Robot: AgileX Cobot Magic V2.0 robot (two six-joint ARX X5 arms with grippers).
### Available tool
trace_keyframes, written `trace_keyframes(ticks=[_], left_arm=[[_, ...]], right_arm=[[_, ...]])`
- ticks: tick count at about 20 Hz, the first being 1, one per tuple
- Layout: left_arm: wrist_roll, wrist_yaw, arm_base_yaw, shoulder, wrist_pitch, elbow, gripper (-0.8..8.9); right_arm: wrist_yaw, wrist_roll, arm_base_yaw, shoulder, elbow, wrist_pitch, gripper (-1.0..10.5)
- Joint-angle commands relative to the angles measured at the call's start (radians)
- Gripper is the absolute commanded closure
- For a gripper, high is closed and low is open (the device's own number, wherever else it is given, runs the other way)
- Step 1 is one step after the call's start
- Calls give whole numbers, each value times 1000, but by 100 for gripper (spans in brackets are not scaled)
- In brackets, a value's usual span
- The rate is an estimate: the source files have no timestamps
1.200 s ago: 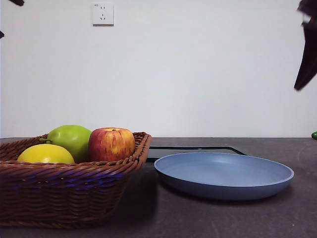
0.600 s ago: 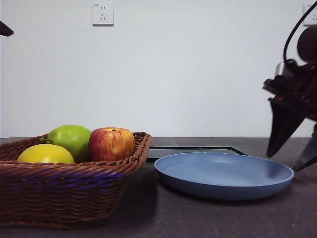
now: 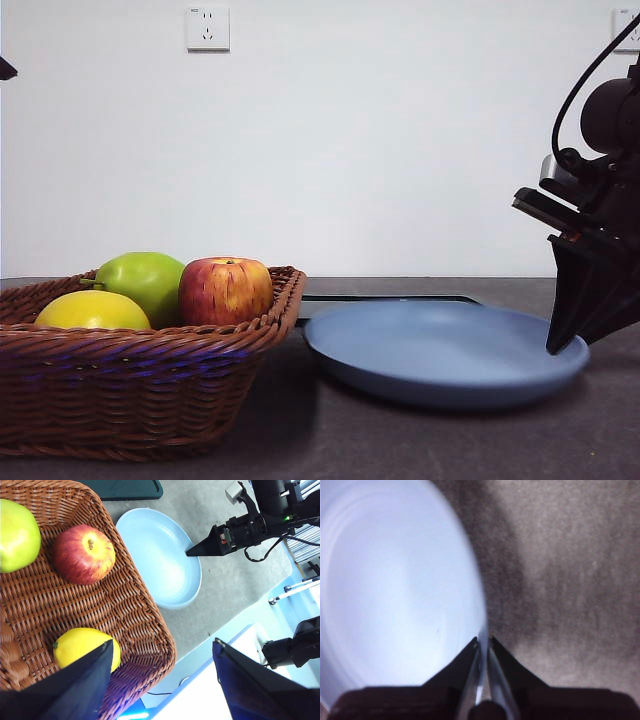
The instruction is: Take the lemon from the basket,put the lemon in the plate,hand out the plate
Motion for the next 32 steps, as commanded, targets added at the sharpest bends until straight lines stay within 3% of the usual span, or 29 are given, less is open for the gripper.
trace_keyframes(ticks=[1,6,11,13,16,19,26,32], left_arm=[[0,7,-5,6,-15,19,469],[-3,-26,-67,6,-24,19,462],[-26,-339,-251,6,-83,19,462],[-80,-432,-331,18,-80,25,462],[-198,-480,-420,103,-135,68,463],[-235,-566,-488,249,-196,132,463],[-225,-702,-587,548,-301,315,463],[-265,-668,-583,681,-277,329,404]], right_arm=[[-4,15,2,7,16,2,941],[-8,21,2,-103,18,-28,941],[-6,20,2,-267,18,-59,941],[-4,20,2,-322,20,-58,941],[-3,21,2,-382,20,-60,941],[-3,21,2,-415,21,-59,941],[-3,20,2,-421,21,-64,941],[-4,17,2,-421,21,-66,941]])
